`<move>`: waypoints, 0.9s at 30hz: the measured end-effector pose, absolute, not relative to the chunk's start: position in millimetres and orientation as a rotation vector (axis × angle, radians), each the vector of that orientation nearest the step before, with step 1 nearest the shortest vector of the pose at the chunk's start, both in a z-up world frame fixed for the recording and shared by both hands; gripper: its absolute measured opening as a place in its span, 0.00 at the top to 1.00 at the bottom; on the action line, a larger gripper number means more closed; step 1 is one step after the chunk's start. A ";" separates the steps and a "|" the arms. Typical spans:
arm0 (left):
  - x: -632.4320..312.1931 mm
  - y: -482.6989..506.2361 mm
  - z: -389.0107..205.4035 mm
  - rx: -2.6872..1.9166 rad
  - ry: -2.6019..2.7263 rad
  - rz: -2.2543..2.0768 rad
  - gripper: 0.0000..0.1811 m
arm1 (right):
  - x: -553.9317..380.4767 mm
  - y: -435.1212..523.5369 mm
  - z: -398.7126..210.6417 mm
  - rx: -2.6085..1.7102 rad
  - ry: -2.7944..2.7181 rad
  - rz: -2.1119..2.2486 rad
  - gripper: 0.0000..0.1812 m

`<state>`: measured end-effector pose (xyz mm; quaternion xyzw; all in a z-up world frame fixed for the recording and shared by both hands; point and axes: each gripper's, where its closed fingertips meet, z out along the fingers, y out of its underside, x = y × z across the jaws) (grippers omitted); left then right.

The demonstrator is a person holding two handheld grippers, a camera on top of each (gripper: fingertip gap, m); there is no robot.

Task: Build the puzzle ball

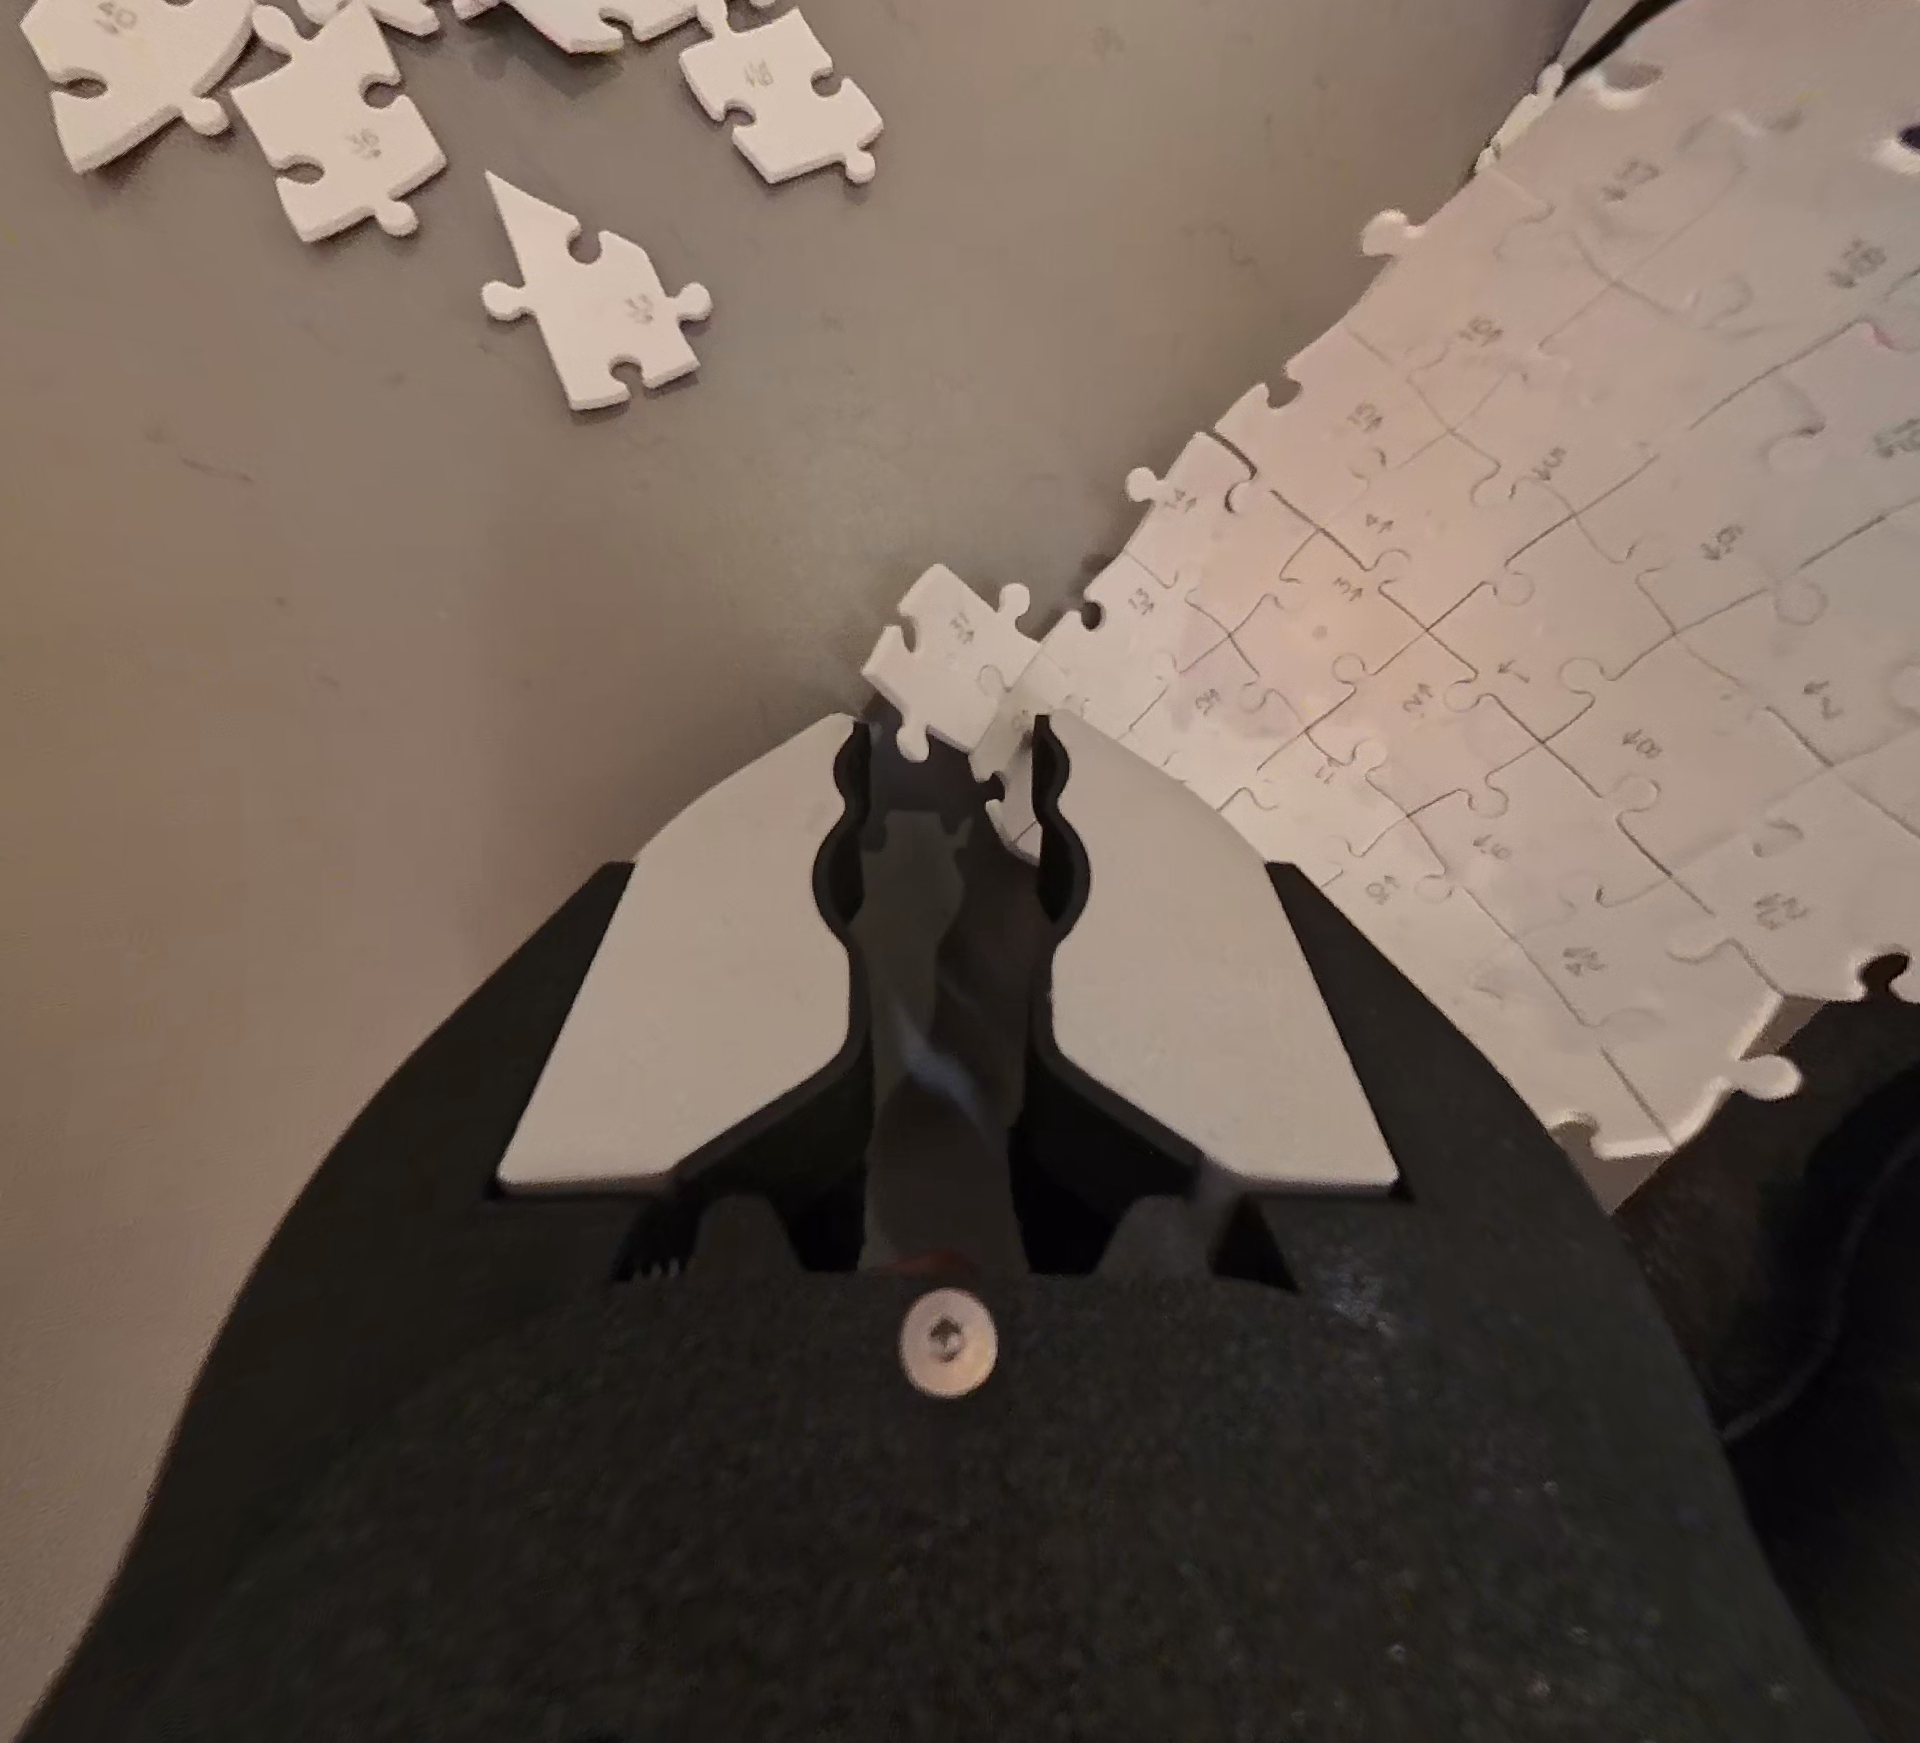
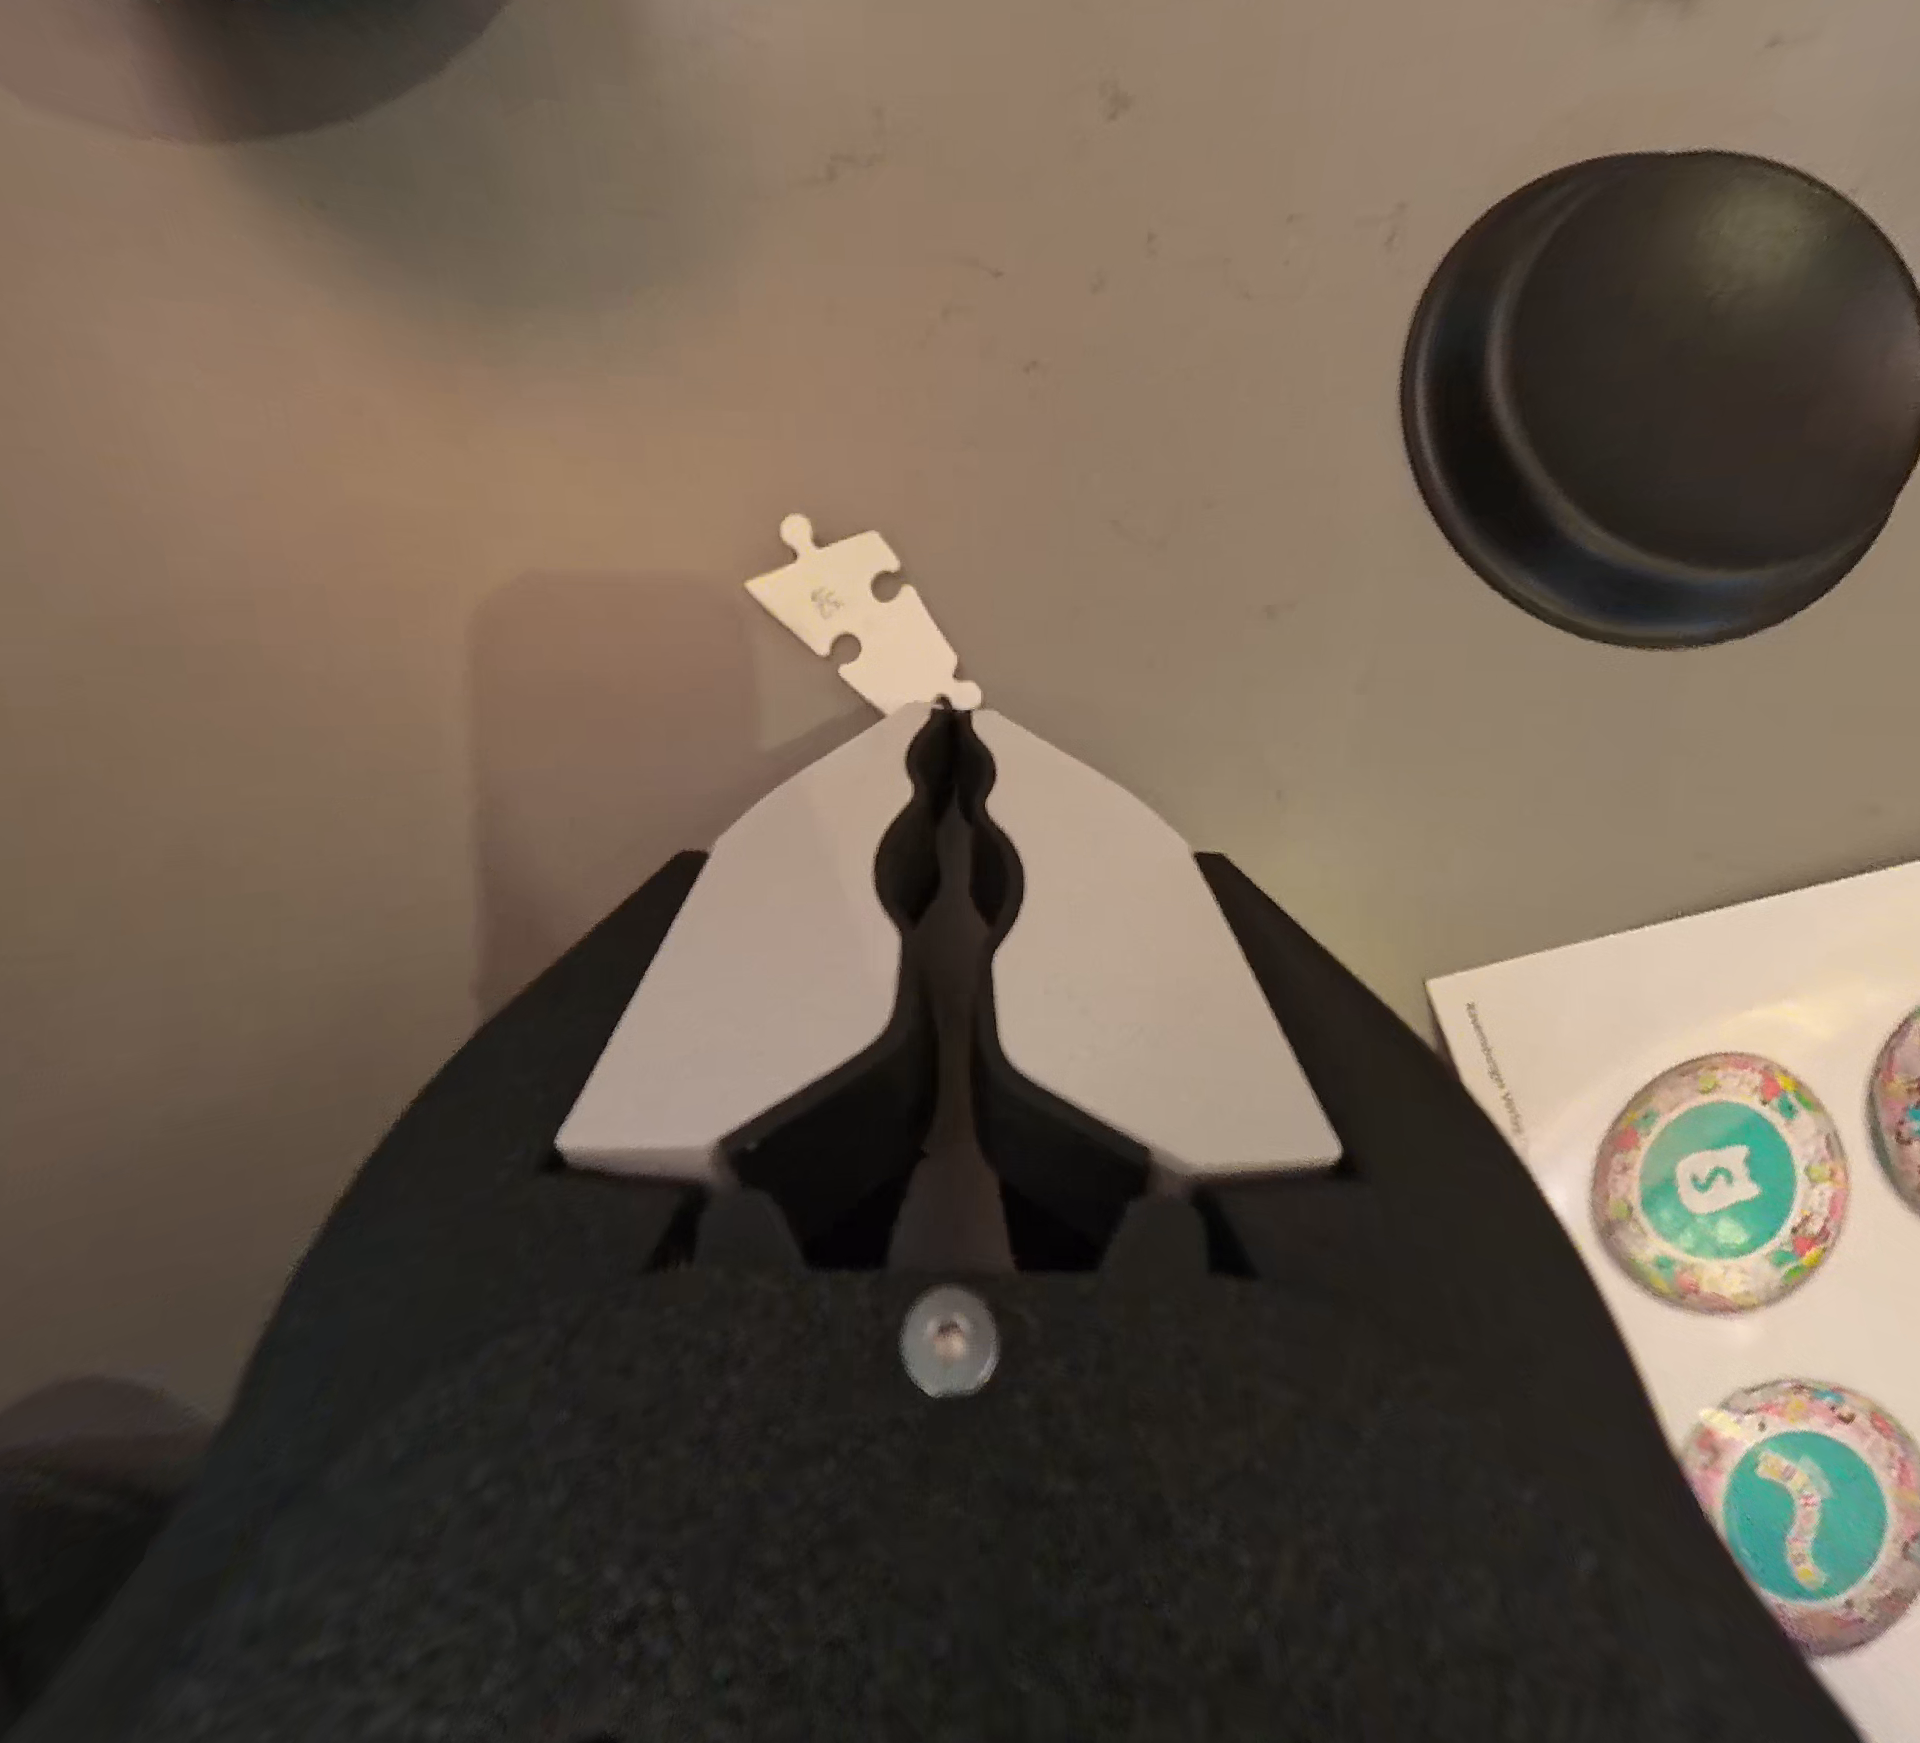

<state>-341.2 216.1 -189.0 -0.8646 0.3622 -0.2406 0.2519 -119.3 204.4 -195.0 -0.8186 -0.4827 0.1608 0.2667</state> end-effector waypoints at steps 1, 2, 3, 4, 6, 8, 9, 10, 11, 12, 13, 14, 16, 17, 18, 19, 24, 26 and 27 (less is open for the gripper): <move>-341.3 216.1 -189.0 -2.352 0.984 -0.653 0.84 | -120.2 204.6 -194.9 -2.206 -1.313 0.431 1.00; -341.3 216.1 -189.0 -2.353 0.984 -0.652 0.84 | -120.8 204.7 -194.3 -2.205 -1.320 0.428 1.00; -341.4 216.1 -189.1 -2.353 0.985 -0.651 0.84 | -121.3 205.0 -193.2 -2.202 -1.320 0.423 1.00; -341.4 216.1 -189.0 -2.353 0.985 -0.650 0.84 | -120.3 206.5 -191.8 -2.204 -1.310 0.407 1.00; -341.4 216.0 -189.1 -2.353 0.986 -0.648 0.84 | -117.7 207.9 -188.3 -2.225 -1.269 0.388 0.98; -341.4 216.0 -189.1 -2.354 0.985 -0.650 0.84 | -119.3 203.4 -183.5 -2.263 -1.205 0.410 0.93; -341.4 215.9 -189.1 -2.353 0.985 -0.651 0.84 | -123.1 199.1 -181.1 -2.276 -1.171 0.434 0.90; -341.5 215.9 -189.1 -2.353 0.985 -0.651 0.84 | -129.5 194.3 -179.5 -2.284 -1.133 0.462 0.89; -341.5 215.9 -189.1 -2.353 0.985 -0.652 0.84 | -135.8 190.4 -180.0 -2.294 -1.090 0.468 0.88; -341.4 216.0 -189.0 -2.353 0.984 -0.653 0.84 | -139.2 188.4 -183.3 -2.310 -1.048 0.435 0.86; -341.3 216.1 -189.0 -2.353 0.983 -0.654 0.84 | -141.7 186.6 -187.6 -2.324 -1.013 0.394 0.83; -341.2 216.2 -189.0 -2.354 0.982 -0.655 0.84 | -143.0 186.3 -191.5 -2.340 -0.966 0.351 0.77; -341.2 216.1 -188.9 -2.353 0.982 -0.656 0.84 | -147.1 186.7 -191.7 -2.331 -0.887 0.317 0.76; -341.2 216.1 -188.9 -2.353 0.982 -0.656 0.84 | -146.9 187.8 -191.1 -2.332 -0.849 0.295 0.75; -341.2 216.0 -188.8 -2.355 0.981 -0.656 0.84 | -146.0 189.2 -190.2 -2.331 -0.819 0.270 0.73; -341.2 216.1 -188.8 -2.356 0.980 -0.655 0.84 | -146.8 190.2 -188.3 -2.319 -0.800 0.259 0.71; -341.3 215.8 -188.8 -2.357 0.981 -0.653 0.84 | -138.1 196.1 -192.7 -2.337 -0.787 0.201 0.71; -341.3 215.7 -188.8 -2.358 0.983 -0.650 0.84 | -138.7 199.5 -193.9 -2.330 -0.797 0.233 0.71; -341.5 215.6 -188.9 -2.358 0.983 -0.649 0.84 | -139.4 200.6 -194.7 -2.332 -0.810 0.249 0.72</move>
